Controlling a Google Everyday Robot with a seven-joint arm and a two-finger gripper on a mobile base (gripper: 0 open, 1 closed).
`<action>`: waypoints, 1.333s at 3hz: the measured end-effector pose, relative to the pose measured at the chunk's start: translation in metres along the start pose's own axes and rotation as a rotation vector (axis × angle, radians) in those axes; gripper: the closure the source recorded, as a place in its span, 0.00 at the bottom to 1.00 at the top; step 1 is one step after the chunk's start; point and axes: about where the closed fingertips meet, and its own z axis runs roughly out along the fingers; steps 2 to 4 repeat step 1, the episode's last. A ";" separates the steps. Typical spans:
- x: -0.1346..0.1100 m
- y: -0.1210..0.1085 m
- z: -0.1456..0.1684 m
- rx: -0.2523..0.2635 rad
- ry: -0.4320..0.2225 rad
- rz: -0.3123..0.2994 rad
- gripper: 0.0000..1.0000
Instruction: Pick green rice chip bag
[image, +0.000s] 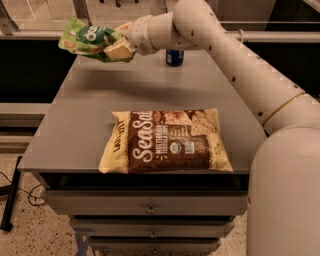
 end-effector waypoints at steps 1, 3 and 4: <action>-0.043 0.003 0.006 0.000 -0.098 -0.009 1.00; -0.043 0.003 0.006 0.000 -0.098 -0.009 1.00; -0.043 0.003 0.006 0.000 -0.098 -0.009 1.00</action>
Offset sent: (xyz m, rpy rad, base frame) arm 0.0000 0.0000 0.0000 0.0000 0.0000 0.0000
